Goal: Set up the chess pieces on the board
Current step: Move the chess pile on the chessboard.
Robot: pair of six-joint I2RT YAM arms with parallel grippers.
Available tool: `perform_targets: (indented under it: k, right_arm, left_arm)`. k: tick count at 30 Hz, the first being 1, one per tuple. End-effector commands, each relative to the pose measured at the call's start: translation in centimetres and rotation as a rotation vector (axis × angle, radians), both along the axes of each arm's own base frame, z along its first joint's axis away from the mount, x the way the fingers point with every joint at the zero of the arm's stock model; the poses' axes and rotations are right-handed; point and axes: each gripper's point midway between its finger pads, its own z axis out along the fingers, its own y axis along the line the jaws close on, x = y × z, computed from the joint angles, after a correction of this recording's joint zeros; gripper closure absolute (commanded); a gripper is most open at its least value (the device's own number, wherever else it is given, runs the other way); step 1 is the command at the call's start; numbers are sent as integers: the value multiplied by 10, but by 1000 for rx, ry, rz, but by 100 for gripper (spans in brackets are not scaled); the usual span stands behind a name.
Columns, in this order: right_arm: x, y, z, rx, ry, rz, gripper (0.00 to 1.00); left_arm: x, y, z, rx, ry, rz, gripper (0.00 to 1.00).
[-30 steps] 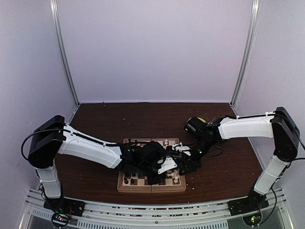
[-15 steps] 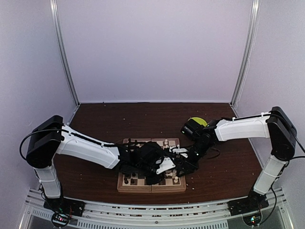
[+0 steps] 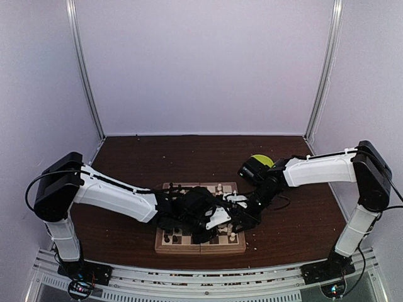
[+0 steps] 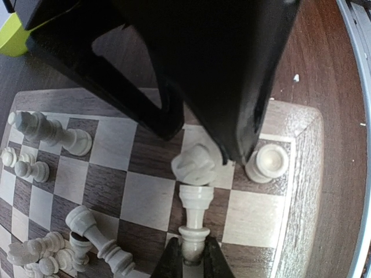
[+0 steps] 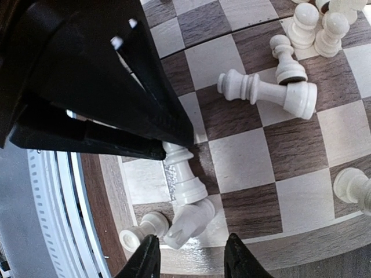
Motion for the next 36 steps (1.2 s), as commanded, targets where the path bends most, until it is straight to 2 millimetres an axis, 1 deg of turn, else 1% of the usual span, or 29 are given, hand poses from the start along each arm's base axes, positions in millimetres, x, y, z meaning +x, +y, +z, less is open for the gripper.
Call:
perform_targets:
  k: [1, 5, 11, 21, 31, 36]
  right_arm:
    - [13, 32, 23, 118, -66, -11, 62]
    - [6, 34, 26, 150, -37, 8, 59]
    - [9, 30, 29, 150, -60, 0, 59]
    - [13, 23, 28, 139, -70, -4, 60]
    - [12, 21, 29, 145, -60, 2, 60]
    - [9, 21, 37, 170, -58, 16, 60]
  left_arm:
    - [-4, -11, 5, -31, -5, -33, 89]
    - [-3, -9, 5, -29, -6, -22, 90]
    - [-3, 0, 9, -43, -17, 1, 90]
    - [-12, 28, -1, 9, 15, 21, 90]
    - [-14, 48, -2, 32, 15, 60, 90]
    - [-16, 61, 0, 44, 12, 76, 91]
